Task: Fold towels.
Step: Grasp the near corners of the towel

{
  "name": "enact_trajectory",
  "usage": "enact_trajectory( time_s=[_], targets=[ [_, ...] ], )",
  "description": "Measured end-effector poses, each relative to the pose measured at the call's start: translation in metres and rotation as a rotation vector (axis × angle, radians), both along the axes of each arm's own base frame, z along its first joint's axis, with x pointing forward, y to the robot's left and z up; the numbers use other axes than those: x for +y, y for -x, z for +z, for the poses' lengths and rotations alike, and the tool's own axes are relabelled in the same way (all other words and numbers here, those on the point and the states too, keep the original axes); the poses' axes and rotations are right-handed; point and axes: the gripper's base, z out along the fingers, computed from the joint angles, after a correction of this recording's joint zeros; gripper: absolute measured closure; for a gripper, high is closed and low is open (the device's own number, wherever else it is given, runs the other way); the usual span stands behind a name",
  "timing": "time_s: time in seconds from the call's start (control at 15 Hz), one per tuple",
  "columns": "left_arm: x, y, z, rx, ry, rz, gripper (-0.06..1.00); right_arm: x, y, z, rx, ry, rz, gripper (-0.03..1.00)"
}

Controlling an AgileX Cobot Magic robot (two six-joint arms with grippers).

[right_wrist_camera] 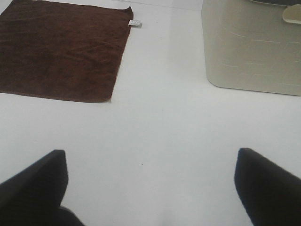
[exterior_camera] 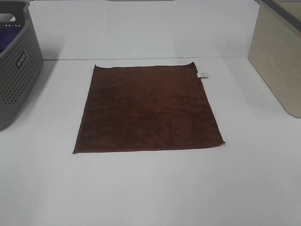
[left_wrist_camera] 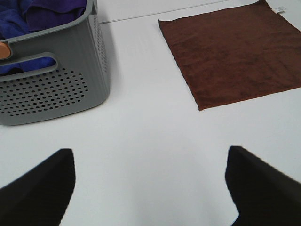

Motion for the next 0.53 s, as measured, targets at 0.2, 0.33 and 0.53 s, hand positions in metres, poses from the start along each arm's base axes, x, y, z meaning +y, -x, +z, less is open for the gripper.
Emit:
enact_trajectory(
  time_s=[0.2,0.33,0.53],
  targets=[
    [0.0,0.0,0.0,0.0,0.0,0.0,0.14,0.0,0.0,0.0,0.0,0.0,0.0,0.04],
    [0.0,0.0,0.0,0.0,0.0,0.0,0.14,0.0,0.0,0.0,0.0,0.0,0.0,0.04],
    [0.0,0.0,0.0,0.0,0.0,0.0,0.14,0.0,0.0,0.0,0.0,0.0,0.0,0.04]
  ],
)
